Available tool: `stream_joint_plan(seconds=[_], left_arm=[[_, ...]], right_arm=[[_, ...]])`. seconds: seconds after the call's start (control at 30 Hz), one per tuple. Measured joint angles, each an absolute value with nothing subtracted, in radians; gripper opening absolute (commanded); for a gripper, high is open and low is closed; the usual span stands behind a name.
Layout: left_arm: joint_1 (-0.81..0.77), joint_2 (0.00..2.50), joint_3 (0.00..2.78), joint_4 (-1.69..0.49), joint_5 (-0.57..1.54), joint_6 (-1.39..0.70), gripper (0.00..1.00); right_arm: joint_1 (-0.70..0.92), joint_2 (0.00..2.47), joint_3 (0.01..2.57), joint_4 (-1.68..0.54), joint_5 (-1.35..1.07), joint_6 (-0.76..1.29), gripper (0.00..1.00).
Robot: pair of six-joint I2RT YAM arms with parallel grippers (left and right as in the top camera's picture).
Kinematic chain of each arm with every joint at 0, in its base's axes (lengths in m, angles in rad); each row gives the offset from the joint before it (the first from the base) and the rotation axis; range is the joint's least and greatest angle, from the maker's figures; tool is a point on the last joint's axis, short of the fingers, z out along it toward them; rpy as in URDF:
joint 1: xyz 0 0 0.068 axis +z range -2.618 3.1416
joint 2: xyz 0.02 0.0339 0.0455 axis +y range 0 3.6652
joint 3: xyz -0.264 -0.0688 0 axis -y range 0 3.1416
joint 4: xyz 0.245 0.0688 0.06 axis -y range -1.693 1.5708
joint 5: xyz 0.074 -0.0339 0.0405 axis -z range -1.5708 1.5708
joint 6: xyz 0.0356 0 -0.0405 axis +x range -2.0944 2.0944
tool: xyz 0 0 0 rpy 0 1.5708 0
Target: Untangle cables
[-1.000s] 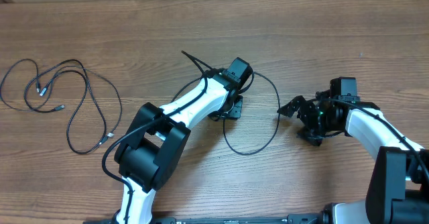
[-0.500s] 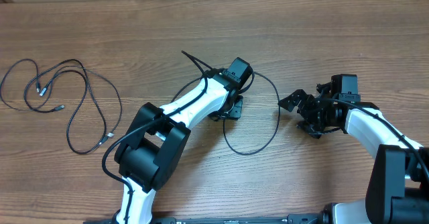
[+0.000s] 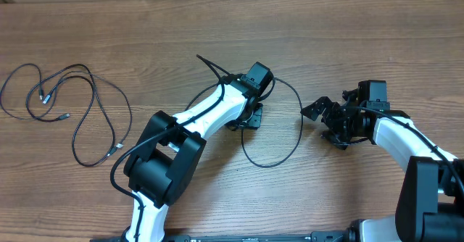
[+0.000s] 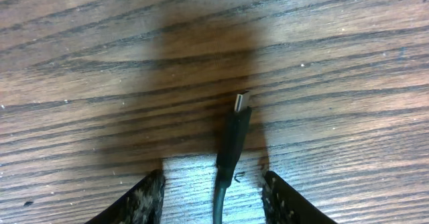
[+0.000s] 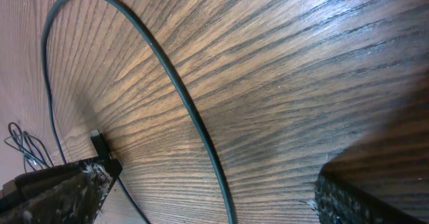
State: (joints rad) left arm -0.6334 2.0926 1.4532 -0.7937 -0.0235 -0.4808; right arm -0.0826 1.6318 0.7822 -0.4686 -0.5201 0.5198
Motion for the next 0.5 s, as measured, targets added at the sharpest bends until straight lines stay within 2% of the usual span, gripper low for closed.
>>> stream_joint_plan(seconds=[0.1, 0.4, 0.5], left_arm=[[-0.633, 2.093, 1.453, -0.794, -0.026, -0.483, 0.41], [-0.633, 2.093, 1.452, -0.794, -0.035, -0.492, 0.43], [-0.633, 2.093, 1.452, -0.793, -0.035, -0.493, 0.21]], right_arm=[[-0.083, 1.632, 0.782, -0.469, -0.52, 0.52, 1.0], [-0.082, 1.632, 0.782, -0.469, -0.52, 0.519, 1.0], [-0.083, 1.632, 0.782, -0.469, -0.52, 0.519, 1.0]])
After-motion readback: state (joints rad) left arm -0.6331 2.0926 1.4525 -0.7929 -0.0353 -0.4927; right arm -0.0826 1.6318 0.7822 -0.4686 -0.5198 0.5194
